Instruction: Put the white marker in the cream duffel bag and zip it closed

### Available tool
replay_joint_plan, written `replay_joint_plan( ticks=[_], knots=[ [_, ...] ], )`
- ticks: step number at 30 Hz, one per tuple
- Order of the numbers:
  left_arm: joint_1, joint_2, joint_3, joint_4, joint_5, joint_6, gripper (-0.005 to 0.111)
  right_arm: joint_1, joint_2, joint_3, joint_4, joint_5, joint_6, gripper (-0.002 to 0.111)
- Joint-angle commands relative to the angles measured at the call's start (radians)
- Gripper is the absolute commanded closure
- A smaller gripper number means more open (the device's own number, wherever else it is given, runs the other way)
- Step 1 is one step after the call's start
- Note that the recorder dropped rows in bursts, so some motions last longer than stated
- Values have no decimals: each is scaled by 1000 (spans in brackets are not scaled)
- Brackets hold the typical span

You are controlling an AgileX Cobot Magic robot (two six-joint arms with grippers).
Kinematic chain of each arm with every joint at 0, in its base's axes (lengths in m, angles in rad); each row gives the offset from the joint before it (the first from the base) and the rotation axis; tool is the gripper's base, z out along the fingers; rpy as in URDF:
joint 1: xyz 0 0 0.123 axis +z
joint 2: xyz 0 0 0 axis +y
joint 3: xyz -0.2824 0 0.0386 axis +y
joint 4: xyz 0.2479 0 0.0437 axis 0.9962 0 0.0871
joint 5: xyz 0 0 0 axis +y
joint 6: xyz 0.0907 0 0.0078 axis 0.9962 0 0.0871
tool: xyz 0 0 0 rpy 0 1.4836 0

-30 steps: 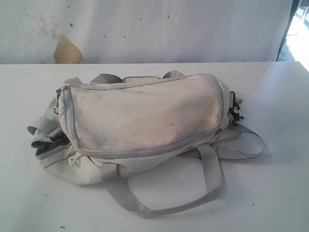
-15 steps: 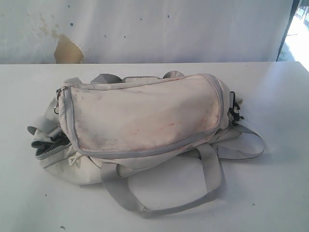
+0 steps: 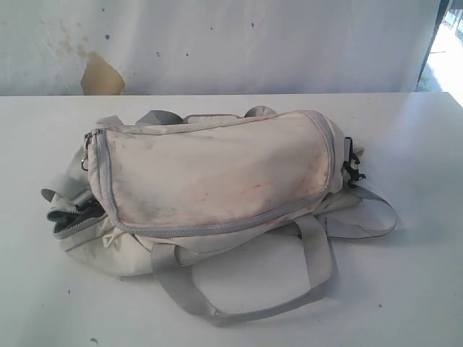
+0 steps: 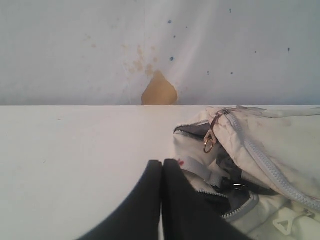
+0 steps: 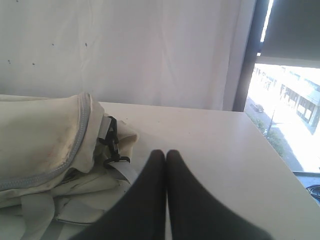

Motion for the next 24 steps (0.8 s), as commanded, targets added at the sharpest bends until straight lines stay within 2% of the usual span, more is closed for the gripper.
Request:
replay_joint_plan(
  ticks=[1, 24],
  knots=[
    [-6, -3, 4, 4, 1, 2, 107, 3, -4, 6, 2, 4, 1, 108],
    [-6, -3, 4, 4, 1, 1, 107, 3, -4, 6, 2, 4, 24, 108]
  ],
)
